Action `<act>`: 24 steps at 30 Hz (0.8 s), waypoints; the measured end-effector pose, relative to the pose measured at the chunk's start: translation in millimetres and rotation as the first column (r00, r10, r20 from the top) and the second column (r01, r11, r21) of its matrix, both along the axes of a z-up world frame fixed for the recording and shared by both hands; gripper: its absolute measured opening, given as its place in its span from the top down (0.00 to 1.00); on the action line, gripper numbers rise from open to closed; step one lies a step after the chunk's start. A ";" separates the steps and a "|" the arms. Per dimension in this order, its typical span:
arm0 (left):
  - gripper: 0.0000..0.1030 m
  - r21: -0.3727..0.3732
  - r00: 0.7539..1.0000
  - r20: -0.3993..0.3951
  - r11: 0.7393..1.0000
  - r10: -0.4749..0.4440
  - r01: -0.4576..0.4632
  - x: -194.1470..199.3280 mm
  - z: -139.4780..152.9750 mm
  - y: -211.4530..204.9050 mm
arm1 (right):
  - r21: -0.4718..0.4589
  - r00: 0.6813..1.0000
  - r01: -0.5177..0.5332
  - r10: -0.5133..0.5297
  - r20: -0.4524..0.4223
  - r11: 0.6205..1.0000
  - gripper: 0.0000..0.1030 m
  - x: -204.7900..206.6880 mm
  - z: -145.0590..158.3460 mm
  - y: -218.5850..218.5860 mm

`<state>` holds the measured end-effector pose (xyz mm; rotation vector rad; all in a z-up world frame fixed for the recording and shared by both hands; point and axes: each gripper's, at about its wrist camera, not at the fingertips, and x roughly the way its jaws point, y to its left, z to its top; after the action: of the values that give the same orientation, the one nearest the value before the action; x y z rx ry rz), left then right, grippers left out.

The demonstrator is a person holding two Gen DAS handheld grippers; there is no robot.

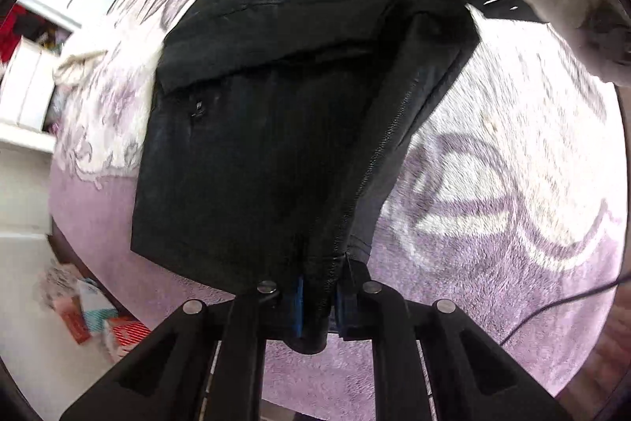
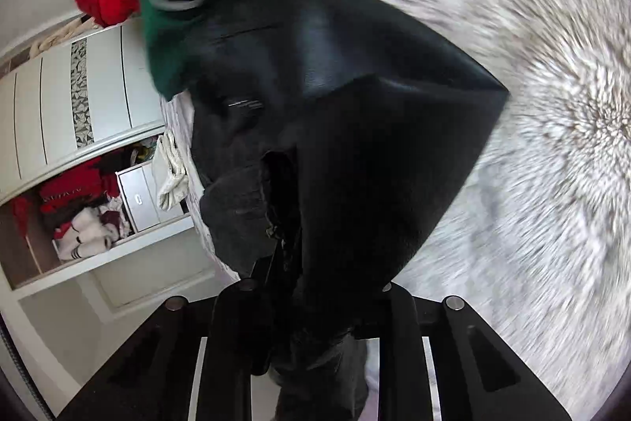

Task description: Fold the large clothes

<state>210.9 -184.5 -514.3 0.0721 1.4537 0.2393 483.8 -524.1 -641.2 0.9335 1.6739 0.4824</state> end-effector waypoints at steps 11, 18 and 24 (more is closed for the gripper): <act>0.91 -0.258 0.965 0.045 0.936 0.259 -0.240 -16.0 31.8 181.5 | -0.304 0.919 -0.333 0.379 0.106 0.892 0.79 43.7 116.5 265.6; 0.85 -0.422 0.905 -0.102 0.805 0.414 -0.416 -30.5 -67.3 313.2 | -0.535 0.835 -0.482 0.548 -0.042 0.694 0.71 39.1 43.6 421.3; 0.58 -0.655 0.863 -0.173 0.599 0.475 -0.461 -72.6 -87.4 358.3 | -0.354 0.854 -0.488 0.519 -0.007 0.798 0.28 24.8 54.1 430.7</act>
<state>138.3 173.8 -601.7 -0.9402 1.4388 0.1157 508.5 -93.4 -587.1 0.1890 1.8456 0.5495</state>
